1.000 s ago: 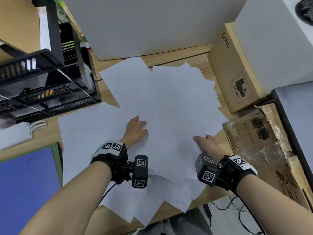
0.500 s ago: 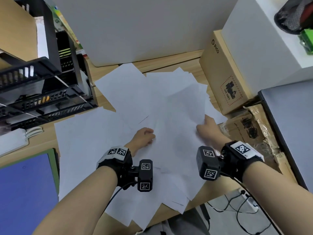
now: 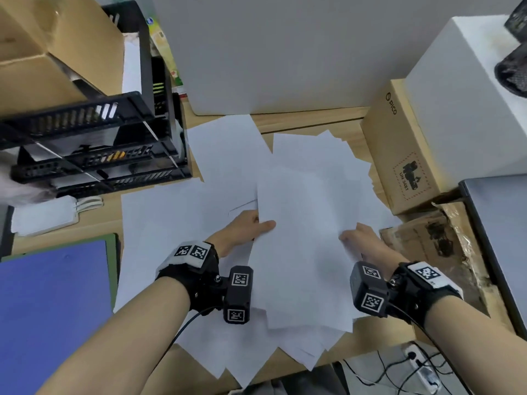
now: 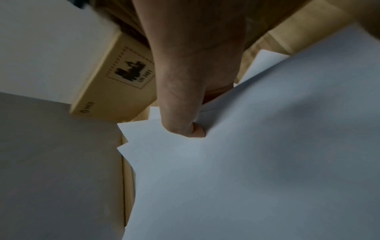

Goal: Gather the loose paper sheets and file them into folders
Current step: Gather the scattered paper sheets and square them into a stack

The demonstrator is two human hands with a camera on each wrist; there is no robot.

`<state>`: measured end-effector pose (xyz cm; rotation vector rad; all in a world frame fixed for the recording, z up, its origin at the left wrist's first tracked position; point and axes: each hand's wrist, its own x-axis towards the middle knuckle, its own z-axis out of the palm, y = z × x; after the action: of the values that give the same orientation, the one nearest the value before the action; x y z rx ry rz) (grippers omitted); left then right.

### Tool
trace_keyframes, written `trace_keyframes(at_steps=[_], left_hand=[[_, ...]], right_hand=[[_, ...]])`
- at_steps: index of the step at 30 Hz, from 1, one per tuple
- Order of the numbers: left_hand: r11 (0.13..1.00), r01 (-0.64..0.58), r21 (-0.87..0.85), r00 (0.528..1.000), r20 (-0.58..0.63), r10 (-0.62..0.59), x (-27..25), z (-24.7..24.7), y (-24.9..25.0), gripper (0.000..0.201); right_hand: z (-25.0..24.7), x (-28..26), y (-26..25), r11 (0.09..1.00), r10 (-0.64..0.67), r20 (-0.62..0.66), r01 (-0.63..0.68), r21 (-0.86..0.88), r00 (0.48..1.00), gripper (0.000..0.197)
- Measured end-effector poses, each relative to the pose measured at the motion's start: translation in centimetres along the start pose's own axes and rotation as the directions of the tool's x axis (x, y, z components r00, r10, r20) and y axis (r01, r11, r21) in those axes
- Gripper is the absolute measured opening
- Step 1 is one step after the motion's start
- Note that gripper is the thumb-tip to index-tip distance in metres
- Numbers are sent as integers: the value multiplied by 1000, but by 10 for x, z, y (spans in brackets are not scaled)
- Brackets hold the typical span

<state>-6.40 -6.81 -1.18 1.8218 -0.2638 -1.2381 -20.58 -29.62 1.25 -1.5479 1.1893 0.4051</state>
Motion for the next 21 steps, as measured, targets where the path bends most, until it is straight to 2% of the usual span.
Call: trace_keyframes(at_steps=[2,5,10,13,15,19,21], left_hand=[[1000,18,-7,998,-60,-18,1,-3,-3,32],[996,23,-81,986,-162,-36,7,-15,-11,23],[999,28,38,958,-286,-16,20,-44,-15,41],[993,47,105,963,-270,-17,36,-53,-16,50],[983,89,160,970,-236,-49,47,-52,-12,56],[911,148,385,989,-74,-130,61,-44,-12,57],[887,112,448,992,8,-130,59,-41,-12,55]], right_hand=[[8,6,6,1000,25,-12,-25,-2,1000,14],[17,16,6,999,-4,-40,6,40,999,14],[20,36,-10,999,-31,-78,34,34,996,15],[14,42,-23,999,-20,-118,26,47,993,11],[6,49,-29,998,2,-132,7,69,991,21],[-2,59,-35,995,42,-118,-31,93,992,9],[-3,66,-37,996,42,-104,-34,78,994,25]])
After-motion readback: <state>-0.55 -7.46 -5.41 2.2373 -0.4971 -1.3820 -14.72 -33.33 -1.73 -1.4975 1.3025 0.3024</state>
